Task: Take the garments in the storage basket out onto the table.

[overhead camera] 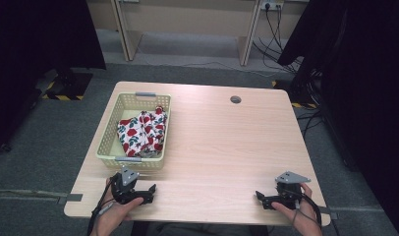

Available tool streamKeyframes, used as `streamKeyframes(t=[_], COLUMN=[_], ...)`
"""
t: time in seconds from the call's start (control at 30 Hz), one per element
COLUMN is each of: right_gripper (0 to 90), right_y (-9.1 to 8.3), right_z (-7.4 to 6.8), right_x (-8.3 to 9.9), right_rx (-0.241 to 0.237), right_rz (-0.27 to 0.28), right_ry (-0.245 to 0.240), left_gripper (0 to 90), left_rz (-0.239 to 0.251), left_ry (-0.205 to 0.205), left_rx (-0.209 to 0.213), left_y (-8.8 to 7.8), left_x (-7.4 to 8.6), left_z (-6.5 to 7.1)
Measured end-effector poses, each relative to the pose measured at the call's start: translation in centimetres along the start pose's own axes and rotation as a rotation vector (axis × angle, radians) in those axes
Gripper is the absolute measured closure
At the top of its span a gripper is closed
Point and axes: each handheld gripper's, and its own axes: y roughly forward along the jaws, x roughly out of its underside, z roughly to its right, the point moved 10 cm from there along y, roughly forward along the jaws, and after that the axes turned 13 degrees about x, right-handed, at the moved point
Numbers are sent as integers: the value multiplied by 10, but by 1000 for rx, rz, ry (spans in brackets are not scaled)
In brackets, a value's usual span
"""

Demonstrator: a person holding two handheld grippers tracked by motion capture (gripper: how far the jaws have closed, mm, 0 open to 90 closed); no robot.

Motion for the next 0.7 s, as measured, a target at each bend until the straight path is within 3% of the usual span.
streamKeyframes(t=[0.7], right_gripper=[1], right_y=[0], right_z=[0], right_x=[0], right_rx=[-1], right_rz=[1], right_ry=[-1], left_gripper=[21], left_rz=[-4], left_ry=[14], left_rx=[3], left_y=[-3], left_x=[0], left_z=[1])
